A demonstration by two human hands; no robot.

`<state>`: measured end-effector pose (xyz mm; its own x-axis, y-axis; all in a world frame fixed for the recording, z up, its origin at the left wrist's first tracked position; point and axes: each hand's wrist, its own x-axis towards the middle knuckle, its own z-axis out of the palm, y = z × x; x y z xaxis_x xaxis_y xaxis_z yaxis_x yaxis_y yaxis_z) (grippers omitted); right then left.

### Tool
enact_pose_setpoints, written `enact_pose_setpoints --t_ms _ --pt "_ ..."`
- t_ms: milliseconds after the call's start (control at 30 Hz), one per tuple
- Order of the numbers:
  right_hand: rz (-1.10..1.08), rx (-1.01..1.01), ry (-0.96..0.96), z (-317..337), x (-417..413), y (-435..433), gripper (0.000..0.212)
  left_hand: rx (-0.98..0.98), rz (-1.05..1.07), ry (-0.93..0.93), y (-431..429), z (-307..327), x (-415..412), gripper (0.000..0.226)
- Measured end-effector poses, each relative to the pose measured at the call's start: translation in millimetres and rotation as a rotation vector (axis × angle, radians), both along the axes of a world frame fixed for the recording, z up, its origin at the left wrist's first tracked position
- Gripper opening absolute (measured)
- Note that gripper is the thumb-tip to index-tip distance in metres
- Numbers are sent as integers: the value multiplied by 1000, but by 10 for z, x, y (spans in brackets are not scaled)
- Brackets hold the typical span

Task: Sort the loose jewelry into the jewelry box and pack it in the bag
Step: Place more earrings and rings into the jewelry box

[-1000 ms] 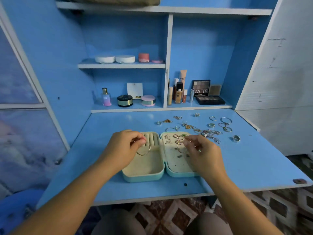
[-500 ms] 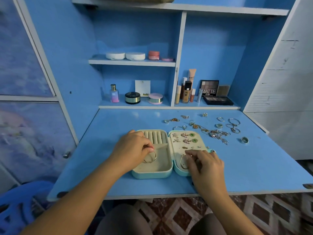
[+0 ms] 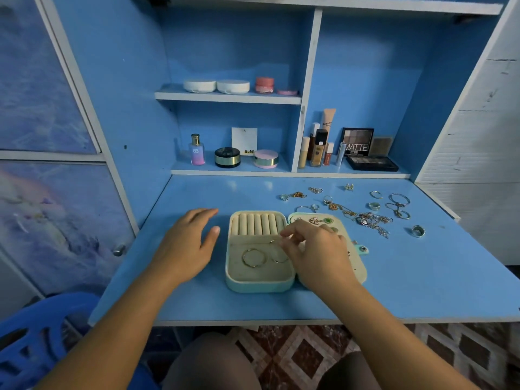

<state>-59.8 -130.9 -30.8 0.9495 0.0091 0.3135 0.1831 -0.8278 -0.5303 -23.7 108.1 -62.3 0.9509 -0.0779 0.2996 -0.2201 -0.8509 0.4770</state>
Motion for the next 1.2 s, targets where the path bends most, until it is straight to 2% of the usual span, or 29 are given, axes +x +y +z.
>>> enact_pose_setpoints --t_ms 167,333,433,533,633,800,900,1033,1133,1200 --pt "-15 -264 54 45 134 199 19 79 32 91 73 -137 -56 54" --pt "-26 -381 73 -26 230 219 16 130 70 77 44 -163 -55 53" --pt "51 -252 67 -65 215 153 17 142 79 73 46 -173 -54 52" --pt "154 62 90 -41 174 5 11 146 85 74 44 -172 -63 51" --pt "101 115 30 64 290 -265 6 143 85 72 45 -179 -64 51" --pt "22 5 103 158 853 -755 19 143 91 65 59 -170 -42 49" --pt "88 -85 197 163 1171 -883 24 137 96 61 43 -170 -51 48" --pt "175 -246 381 239 1410 -797 41 108 90 51 50 -177 -51 47" --pt "209 -447 412 250 1505 -692 39 98 92 44 62 -167 -44 48" --pt "220 -491 410 238 1536 -661 34 98 93 47 61 -169 -51 48"
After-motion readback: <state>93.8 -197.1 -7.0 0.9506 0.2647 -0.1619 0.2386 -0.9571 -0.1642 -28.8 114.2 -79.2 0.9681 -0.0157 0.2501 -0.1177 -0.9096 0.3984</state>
